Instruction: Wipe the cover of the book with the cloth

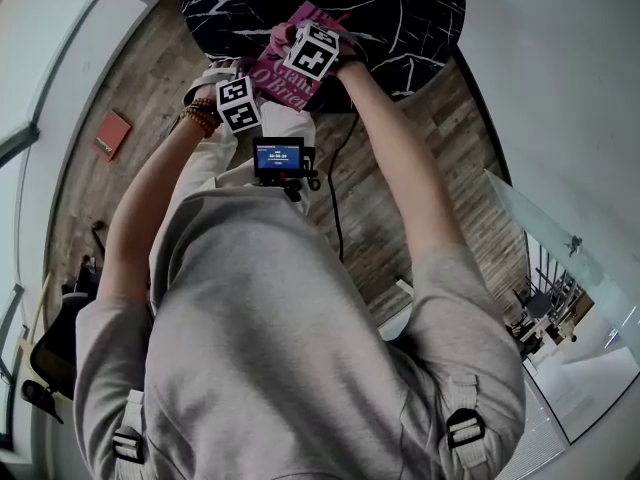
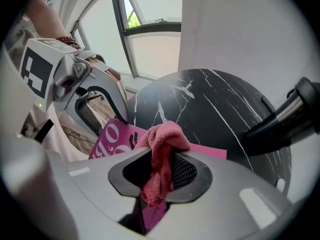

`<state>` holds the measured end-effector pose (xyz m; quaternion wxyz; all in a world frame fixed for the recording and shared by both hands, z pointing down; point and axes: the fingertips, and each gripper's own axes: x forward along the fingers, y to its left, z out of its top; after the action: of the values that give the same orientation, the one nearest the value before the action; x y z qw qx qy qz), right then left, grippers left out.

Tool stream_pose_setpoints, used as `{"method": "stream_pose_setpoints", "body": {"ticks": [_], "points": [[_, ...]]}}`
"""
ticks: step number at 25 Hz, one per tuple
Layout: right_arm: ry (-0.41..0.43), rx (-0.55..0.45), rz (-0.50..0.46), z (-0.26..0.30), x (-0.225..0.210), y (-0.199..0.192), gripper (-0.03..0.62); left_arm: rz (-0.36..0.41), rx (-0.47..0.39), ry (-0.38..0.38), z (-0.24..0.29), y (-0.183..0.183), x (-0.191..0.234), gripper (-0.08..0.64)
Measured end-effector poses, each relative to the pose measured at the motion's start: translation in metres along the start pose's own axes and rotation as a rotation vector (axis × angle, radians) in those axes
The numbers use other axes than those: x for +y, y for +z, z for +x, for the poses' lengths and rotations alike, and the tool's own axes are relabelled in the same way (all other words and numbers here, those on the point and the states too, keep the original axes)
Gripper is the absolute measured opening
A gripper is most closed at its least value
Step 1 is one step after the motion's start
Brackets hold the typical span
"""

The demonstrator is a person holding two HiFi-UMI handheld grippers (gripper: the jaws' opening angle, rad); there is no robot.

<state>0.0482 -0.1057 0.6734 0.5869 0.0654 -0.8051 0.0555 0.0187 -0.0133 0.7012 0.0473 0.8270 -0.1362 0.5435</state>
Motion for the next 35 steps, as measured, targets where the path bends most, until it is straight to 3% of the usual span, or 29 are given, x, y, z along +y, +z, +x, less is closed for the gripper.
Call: {"method": "stream_pose_setpoints", "body": {"ticks": [11, 18, 23, 27, 29, 32, 35], "points": [[0.038, -0.021, -0.003, 0.004, 0.034, 0.008, 0.101, -0.014, -0.030, 0.007, 0.002, 0.002, -0.001, 0.281], [0.065, -0.048, 0.045, 0.013, 0.067, 0.016, 0.101, -0.034, -0.045, 0.004, 0.005, 0.000, -0.002, 0.282], [0.119, -0.059, 0.045, 0.013, 0.086, 0.023, 0.101, -0.078, 0.028, -0.095, 0.016, -0.019, -0.012, 0.267], [0.096, -0.061, 0.040, 0.014, 0.088, 0.022, 0.101, -0.089, -0.011, -0.072, 0.016, -0.020, -0.011, 0.270], [0.099, -0.077, 0.081, 0.013, 0.089, 0.025, 0.103, -0.089, 0.002, -0.074, 0.017, -0.019, -0.010, 0.270], [0.137, -0.137, 0.219, 0.014, 0.096, 0.030, 0.104, -0.083, 0.006, -0.073, 0.017, -0.017, -0.011, 0.270], [0.192, -0.255, 0.369, -0.002, 0.101, 0.036, 0.107, -0.097, -0.021, -0.013, 0.008, -0.020, -0.010, 0.259]]}}
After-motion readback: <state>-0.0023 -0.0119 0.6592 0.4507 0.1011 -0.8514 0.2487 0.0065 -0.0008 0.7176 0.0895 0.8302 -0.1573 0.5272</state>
